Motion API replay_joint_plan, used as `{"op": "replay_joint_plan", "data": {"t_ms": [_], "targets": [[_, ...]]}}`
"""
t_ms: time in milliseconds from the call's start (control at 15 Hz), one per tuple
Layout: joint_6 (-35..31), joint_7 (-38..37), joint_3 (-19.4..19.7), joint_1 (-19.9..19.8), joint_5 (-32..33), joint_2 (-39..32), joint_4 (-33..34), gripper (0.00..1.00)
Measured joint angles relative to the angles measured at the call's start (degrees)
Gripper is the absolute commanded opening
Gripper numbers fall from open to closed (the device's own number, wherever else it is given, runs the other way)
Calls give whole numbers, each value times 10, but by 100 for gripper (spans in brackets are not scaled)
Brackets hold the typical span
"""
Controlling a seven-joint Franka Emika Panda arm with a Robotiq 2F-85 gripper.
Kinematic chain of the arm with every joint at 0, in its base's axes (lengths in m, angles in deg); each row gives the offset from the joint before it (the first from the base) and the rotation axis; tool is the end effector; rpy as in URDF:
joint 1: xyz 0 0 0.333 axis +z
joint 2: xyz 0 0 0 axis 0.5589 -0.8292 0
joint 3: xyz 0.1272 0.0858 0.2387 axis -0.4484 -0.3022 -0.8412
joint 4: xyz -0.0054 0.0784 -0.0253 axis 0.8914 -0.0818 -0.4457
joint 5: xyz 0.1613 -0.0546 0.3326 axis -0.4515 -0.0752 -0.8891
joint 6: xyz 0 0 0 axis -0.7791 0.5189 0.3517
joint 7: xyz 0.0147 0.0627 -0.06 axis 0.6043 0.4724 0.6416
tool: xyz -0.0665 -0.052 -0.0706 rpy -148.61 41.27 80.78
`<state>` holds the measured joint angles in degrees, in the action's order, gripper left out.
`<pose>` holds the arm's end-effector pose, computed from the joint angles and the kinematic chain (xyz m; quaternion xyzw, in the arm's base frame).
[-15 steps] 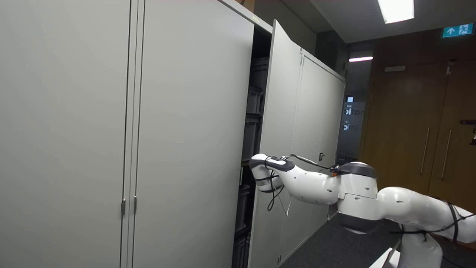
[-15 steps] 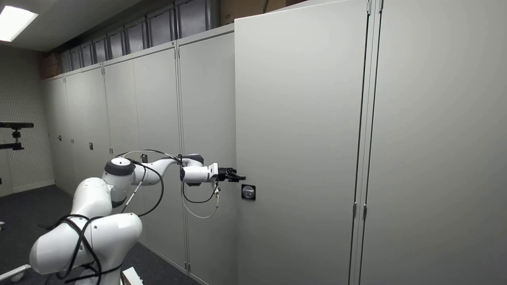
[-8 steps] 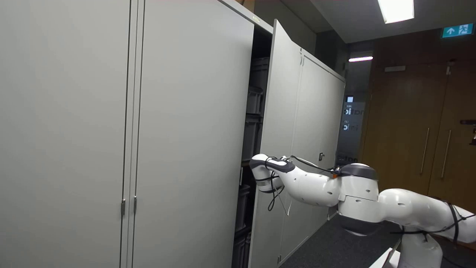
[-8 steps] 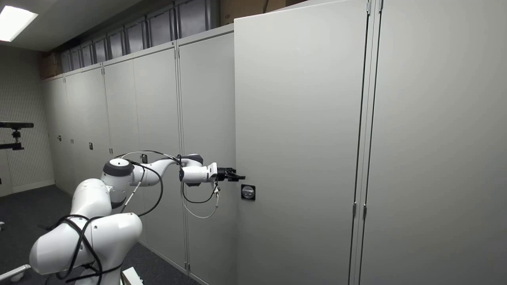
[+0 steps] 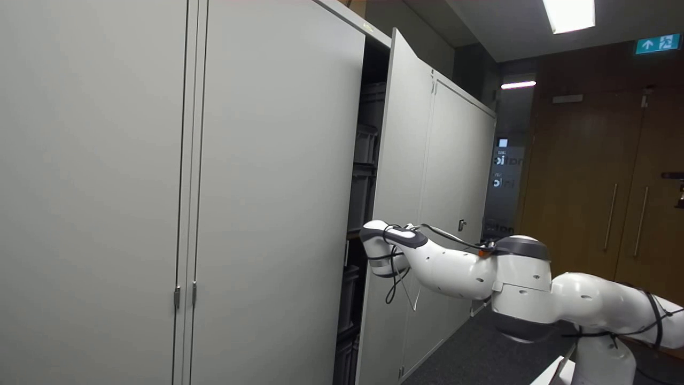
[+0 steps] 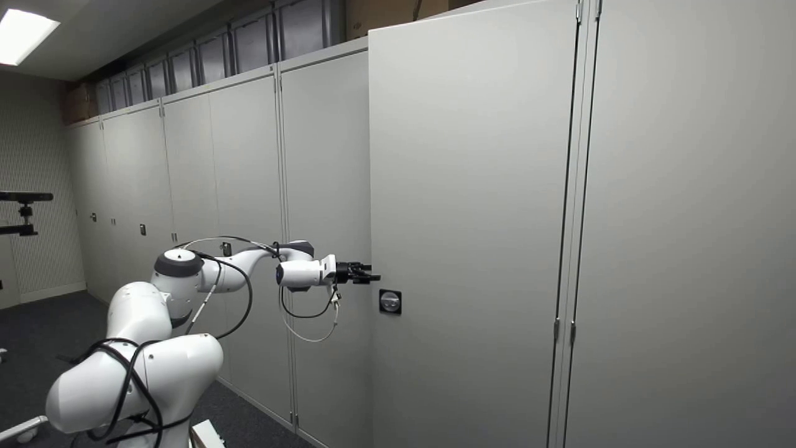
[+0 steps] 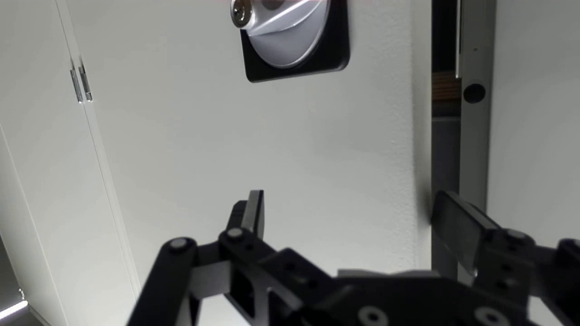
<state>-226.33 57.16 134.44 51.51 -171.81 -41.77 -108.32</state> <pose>0.5417 0.1901 0.3617 0.7146 -0.1919 0.6658 0.0958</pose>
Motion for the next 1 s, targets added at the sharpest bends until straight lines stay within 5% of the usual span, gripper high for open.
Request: {"op": "replay_joint_plan", "data": {"t_ms": [1000], "targets": [[0, 0, 3, 5, -17, 0, -6, 100]]}}
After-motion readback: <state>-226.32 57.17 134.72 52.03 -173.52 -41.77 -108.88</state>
